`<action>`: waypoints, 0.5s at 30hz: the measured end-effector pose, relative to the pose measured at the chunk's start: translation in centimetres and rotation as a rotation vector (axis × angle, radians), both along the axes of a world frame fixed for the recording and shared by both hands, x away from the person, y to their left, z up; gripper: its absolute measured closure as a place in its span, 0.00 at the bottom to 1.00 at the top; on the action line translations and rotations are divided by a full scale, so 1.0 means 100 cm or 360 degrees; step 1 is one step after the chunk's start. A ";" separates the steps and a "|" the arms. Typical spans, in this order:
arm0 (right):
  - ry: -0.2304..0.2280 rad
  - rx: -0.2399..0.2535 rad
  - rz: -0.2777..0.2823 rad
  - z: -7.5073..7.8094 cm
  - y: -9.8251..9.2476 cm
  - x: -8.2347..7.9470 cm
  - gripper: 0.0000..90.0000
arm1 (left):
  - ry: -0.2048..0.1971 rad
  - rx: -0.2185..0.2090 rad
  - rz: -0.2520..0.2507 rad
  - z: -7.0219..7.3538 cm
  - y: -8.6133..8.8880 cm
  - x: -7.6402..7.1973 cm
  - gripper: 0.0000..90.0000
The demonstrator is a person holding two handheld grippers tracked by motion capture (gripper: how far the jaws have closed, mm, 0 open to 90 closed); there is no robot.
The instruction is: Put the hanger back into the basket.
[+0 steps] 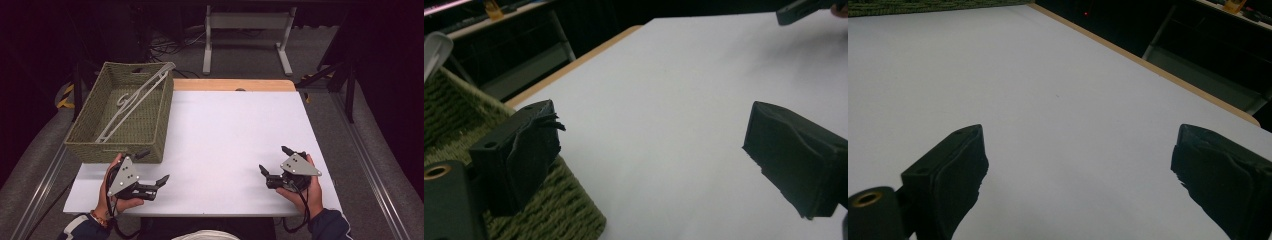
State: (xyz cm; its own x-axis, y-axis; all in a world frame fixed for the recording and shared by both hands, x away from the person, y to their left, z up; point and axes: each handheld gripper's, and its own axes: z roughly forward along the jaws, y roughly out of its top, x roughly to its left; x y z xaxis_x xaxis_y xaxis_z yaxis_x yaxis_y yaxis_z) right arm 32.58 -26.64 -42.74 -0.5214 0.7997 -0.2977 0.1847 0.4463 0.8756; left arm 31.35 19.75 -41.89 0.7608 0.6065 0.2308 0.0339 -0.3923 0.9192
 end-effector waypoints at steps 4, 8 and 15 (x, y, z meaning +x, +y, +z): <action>-0.0003 0.0001 0.0002 0.000 0.000 0.000 0.08 | 0.0048 0.0065 0.0039 -0.013 0.003 0.005 0.08; 0.0003 0.0009 0.0005 -0.001 0.000 0.000 0.08 | 0.0062 0.0100 0.0088 -0.023 0.008 0.007 0.07; -0.0020 0.0042 0.0058 0.000 0.002 0.000 0.08 | 0.0126 0.0095 0.0142 -0.034 0.016 0.015 0.06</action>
